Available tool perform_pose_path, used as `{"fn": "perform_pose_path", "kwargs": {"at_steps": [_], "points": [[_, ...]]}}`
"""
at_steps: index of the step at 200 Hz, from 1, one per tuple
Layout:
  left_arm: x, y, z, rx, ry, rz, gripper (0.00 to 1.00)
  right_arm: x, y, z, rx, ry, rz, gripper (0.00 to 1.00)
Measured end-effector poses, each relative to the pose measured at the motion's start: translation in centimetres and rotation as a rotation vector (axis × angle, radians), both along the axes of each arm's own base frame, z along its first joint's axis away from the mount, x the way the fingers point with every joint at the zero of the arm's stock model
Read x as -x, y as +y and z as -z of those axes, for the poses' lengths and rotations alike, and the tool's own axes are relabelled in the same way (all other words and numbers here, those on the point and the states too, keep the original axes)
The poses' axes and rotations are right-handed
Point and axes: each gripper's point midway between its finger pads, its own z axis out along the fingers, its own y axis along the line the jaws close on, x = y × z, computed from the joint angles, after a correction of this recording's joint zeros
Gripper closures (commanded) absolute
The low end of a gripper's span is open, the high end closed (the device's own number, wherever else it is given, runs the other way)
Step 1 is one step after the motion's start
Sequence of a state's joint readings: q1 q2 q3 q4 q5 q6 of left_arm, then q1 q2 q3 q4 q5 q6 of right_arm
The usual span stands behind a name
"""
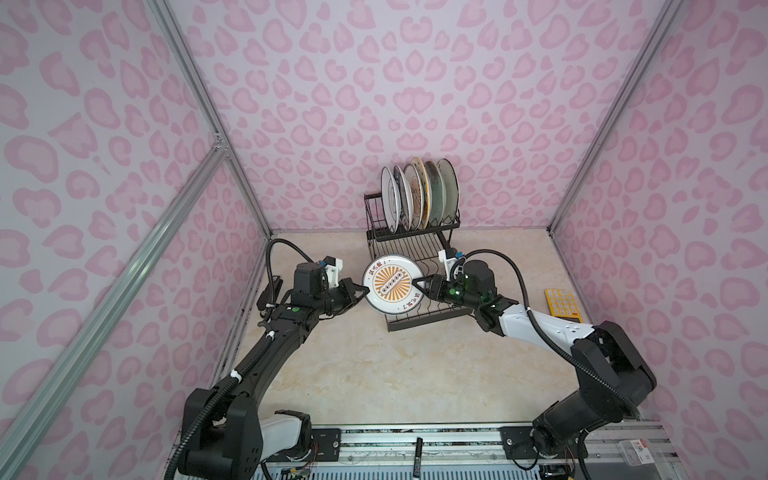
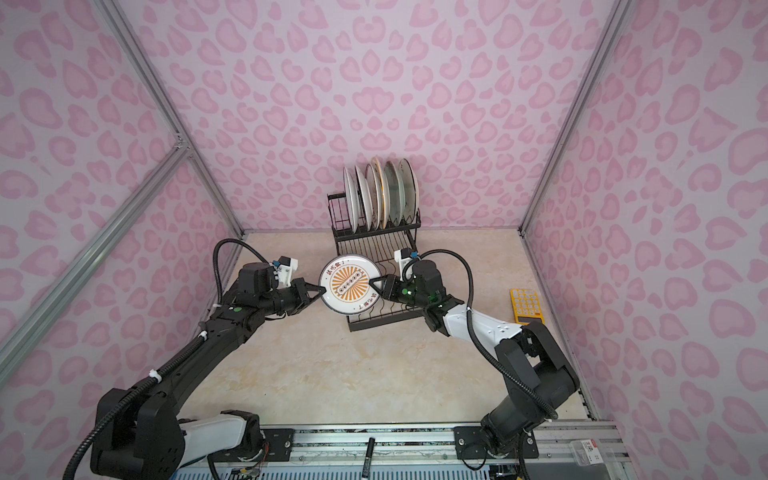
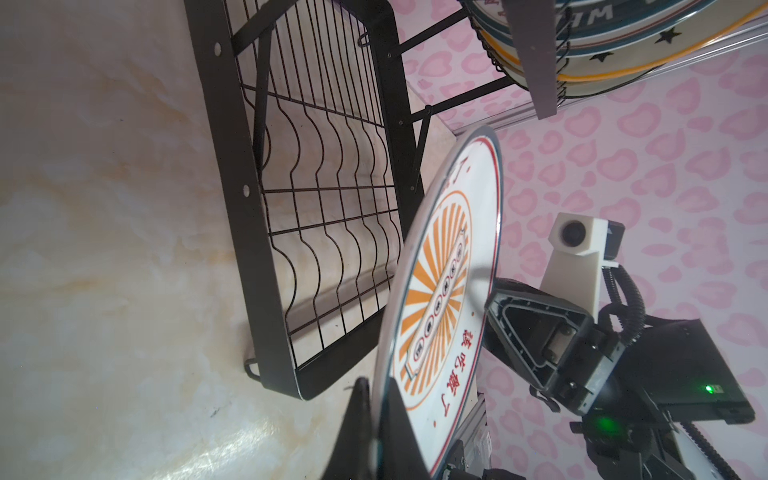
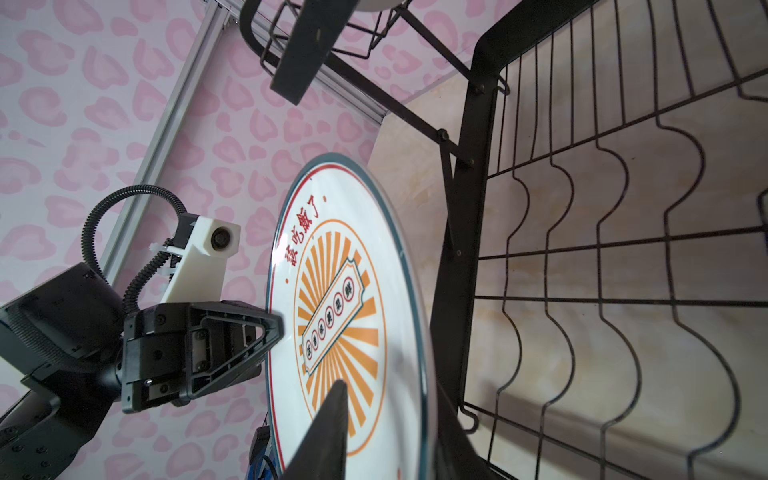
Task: Load the plates into the dish rack
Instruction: 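Close the right gripper on the upright plate's rim while the left gripper holds it, then open the left gripper and carry the plate into the rack with the right gripper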
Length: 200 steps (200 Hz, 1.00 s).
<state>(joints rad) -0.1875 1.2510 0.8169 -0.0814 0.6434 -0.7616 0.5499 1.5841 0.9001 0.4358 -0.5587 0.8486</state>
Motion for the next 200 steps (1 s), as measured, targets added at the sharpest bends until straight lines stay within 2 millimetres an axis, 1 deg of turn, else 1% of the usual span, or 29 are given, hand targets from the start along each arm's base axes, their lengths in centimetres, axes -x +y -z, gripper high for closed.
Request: {"fn": "perform_pose_path", "kwargs": {"at_steps": [22, 54, 74, 93, 129, 155, 178, 200], "points": [[0.1, 0.3, 0.2, 0.0, 0.003, -0.007, 0.97, 0.0, 0.4, 0.4, 0.008, 0.013, 0.004, 0.8], [0.1, 0.4, 0.0, 0.003, -0.002, -0.01, 0.97, -0.1, 0.9, 0.4, 0.013, 0.013, 0.005, 0.86], [0.1, 0.6, 0.1, 0.002, -0.003, -0.016, 0.97, -0.2, 1.0, 0.2, 0.009, 0.018, 0.006, 0.94], [0.1, 0.7, 0.3, -0.004, -0.001, -0.02, 0.97, -0.3, 1.2, -0.4, -0.019, 0.025, 0.013, 1.0], [0.2, 0.8, 0.1, -0.003, -0.005, -0.025, 0.97, -0.2, 1.2, -0.6, -0.024, 0.026, 0.014, 1.0], [0.2, 0.9, -0.1, -0.007, -0.011, -0.03, 0.87, -0.2, 1.3, -0.8, -0.029, 0.021, 0.014, 1.0], [0.5, 1.0, 0.4, -0.017, 0.016, -0.036, 0.76, 0.0, 1.5, -1.1, -0.027, 0.0, -0.005, 1.0], [0.6, 1.1, 0.1, -0.019, 0.014, -0.038, 0.67, 0.1, 1.4, -1.1, -0.019, -0.006, -0.012, 1.0]]}}
